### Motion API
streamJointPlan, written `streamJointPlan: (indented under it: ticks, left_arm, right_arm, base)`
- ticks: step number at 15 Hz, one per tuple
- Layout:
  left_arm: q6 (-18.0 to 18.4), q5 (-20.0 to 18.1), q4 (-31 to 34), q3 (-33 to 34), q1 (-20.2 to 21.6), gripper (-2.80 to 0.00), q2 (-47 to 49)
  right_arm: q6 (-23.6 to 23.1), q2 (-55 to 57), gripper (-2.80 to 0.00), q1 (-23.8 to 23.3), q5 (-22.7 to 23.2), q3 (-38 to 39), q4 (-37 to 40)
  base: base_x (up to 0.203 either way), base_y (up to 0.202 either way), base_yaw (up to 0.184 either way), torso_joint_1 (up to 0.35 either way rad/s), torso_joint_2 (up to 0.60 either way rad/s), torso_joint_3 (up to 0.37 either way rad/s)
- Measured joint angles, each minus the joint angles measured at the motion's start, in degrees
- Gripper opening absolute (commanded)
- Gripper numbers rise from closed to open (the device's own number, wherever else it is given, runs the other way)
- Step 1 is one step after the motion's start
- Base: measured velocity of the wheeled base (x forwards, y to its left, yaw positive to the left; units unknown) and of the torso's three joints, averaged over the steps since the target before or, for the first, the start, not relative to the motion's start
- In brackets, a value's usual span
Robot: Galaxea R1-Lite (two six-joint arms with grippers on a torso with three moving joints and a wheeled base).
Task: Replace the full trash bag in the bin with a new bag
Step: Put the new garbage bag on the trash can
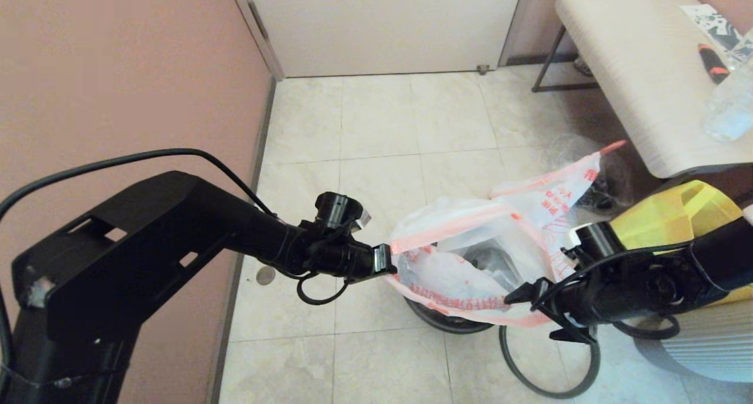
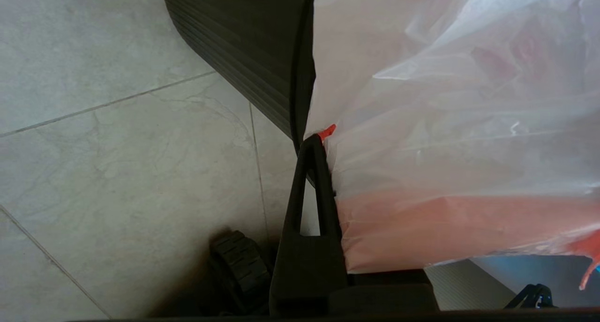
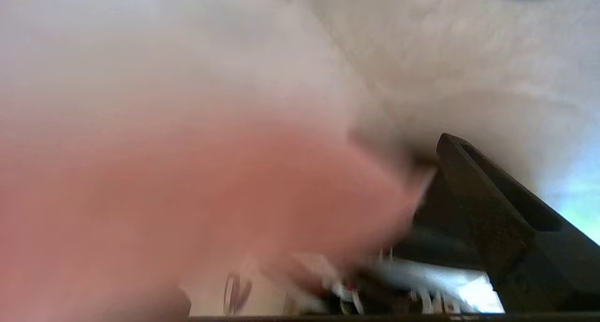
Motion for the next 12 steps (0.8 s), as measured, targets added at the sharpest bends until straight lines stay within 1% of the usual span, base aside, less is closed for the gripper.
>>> streamJointPlan:
  ticks: [3, 4, 6, 8, 12]
  left_arm:
    - [0.02, -0.02, 0.00, 0.05, 0.05, -2.80, -0.02]
    - [-0.02, 0.00, 0.02, 0.05, 0.05, -2.80, -0.02]
    - [-0.05, -0.02, 0.02, 0.11, 0.11, -2.80, -0.09]
    - [-0.07, 0.01, 0.00, 0.15, 0.13, -2.80, -0.20]
    - [-0.13, -0.01, -0.04, 0.09, 0.59, -2.80, -0.22]
  right_arm:
    - [2.03, 4.07, 0.00, 0.20, -3.20, 1.13, -9.03]
    - [2.11, 4.99, -2.80, 0.20, -4.50, 1.34, -11.61]
    - [2.19, 5.62, -2.80, 0.46, -5.66, 1.98, -12.37]
    - [2.22, 4.39, -2.80, 1.01, -6.47, 4.26, -12.34]
    - [2.22, 2.69, -2.80, 1.30, -6.81, 6.67, -12.32]
  base:
    - [0.000, 0.000, 0.000, 0.000, 0.00, 0.000]
    - [0.000, 0.000, 0.000, 0.000, 0.00, 0.000]
    - [0.000, 0.000, 0.000, 0.000, 0.00, 0.000]
    - [0.000, 0.000, 0.000, 0.000, 0.00, 0.000]
    - [0.000, 0.000, 0.000, 0.000, 0.00, 0.000]
